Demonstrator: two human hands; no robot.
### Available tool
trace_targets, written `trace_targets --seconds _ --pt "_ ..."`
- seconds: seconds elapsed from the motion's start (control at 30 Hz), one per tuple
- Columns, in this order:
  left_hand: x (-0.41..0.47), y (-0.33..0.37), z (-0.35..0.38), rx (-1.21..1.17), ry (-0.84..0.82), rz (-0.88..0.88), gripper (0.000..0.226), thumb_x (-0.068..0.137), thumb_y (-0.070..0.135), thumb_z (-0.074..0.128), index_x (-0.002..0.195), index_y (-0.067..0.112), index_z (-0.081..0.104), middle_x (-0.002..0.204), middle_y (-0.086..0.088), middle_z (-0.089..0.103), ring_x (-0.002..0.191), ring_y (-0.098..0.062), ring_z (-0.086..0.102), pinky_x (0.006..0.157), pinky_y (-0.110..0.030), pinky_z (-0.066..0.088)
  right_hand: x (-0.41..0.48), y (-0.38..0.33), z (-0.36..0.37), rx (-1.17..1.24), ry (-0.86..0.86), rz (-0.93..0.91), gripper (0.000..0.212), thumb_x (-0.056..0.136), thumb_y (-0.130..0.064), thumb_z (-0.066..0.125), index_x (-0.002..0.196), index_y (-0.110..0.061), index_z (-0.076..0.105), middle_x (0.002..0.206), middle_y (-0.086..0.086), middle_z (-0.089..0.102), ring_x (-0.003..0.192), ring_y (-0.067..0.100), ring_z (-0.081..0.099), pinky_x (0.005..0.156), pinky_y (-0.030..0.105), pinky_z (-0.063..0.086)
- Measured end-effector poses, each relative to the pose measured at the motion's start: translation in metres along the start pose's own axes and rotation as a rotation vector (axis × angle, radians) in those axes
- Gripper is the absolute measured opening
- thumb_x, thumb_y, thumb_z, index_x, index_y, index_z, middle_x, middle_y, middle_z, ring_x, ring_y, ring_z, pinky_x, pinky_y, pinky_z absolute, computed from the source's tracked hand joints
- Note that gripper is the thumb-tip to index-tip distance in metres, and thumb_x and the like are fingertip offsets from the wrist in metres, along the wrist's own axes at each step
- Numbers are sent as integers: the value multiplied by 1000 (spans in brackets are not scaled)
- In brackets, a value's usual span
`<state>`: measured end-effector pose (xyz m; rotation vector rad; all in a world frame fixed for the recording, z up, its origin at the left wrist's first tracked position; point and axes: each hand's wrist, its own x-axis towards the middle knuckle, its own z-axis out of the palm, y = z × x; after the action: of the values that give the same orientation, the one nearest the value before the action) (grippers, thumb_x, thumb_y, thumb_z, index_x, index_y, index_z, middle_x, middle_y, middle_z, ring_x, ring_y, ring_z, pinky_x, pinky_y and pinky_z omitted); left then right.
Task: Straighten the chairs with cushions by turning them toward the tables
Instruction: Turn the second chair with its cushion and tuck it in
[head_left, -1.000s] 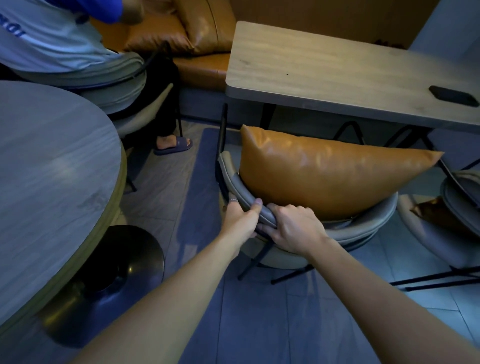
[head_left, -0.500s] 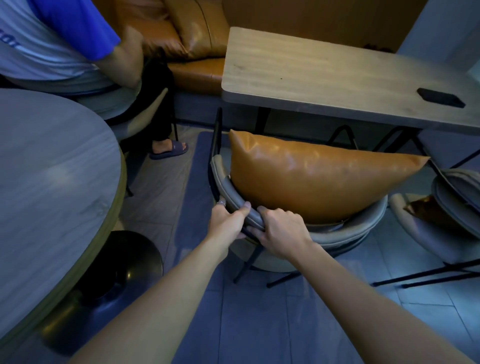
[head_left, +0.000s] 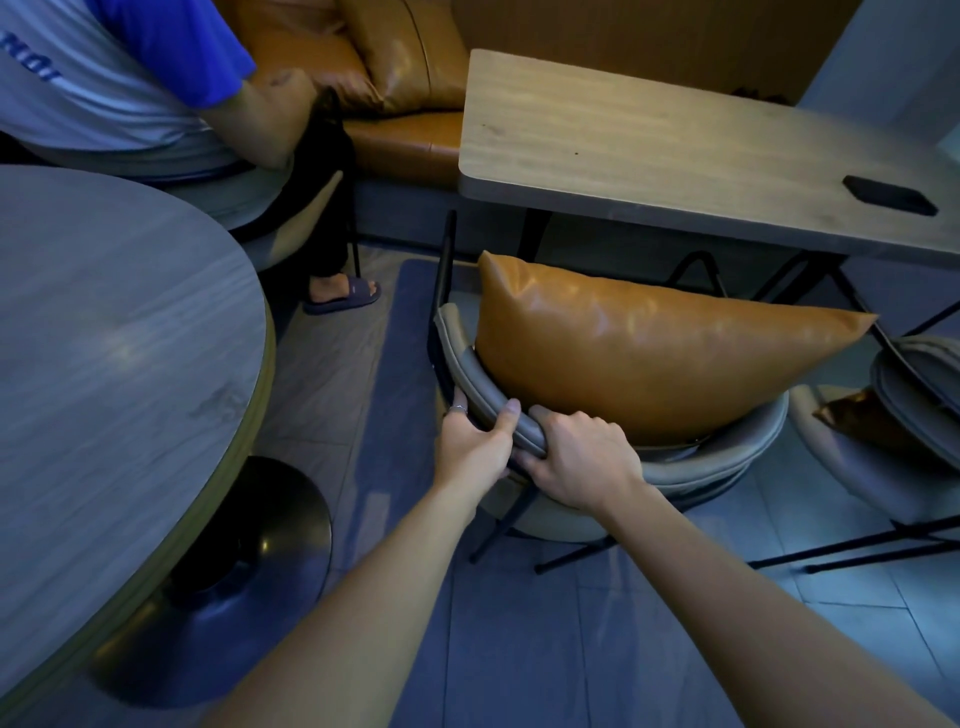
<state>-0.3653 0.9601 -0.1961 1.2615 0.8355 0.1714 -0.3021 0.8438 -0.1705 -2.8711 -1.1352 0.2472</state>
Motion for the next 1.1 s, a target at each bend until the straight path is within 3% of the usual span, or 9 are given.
trace_targets --seconds 0.37,0.5,0.63,0.8,1.1 --pt "-6 -3 6 -46 9 -9 69 93 28 68 153 30 36 127 -5 62 93 -19 65 72 -39 63 -1 -1 1 39 -35 48 32 97 -50 59 113 -22 61 105 6 71 99 37 68 71 36 39" --pt "-11 -7 9 -46 3 0 68 93 27 68 153 28 36 117 -2 63 88 -16 66 73 -41 63 -8 3 1 16 -42 37 34 97 -51 59 114 -23 60 107 6 71 101 38 68 71 36 39" --pt "-9 -1 8 -21 8 -8 67 91 29 69 151 25 39 124 -8 64 89 -18 67 67 -41 64 -7 2 0 27 -41 45 34 97 -53 59 114 -23 60 107 6 71 101 37 68 71 36 38" --pt "-6 2 7 -6 -27 0 65 93 29 67 151 26 37 124 -7 64 80 -10 64 72 -43 63 -4 4 -1 20 -34 42 34 96 -54 59 113 -24 61 105 6 72 99 38 68 71 37 40" --pt "-7 1 8 -6 -52 -19 75 93 34 67 156 30 28 128 -6 62 93 -19 66 78 -44 63 -4 8 -3 3 -56 44 43 95 -63 58 114 -25 58 101 4 70 95 35 69 69 37 40"
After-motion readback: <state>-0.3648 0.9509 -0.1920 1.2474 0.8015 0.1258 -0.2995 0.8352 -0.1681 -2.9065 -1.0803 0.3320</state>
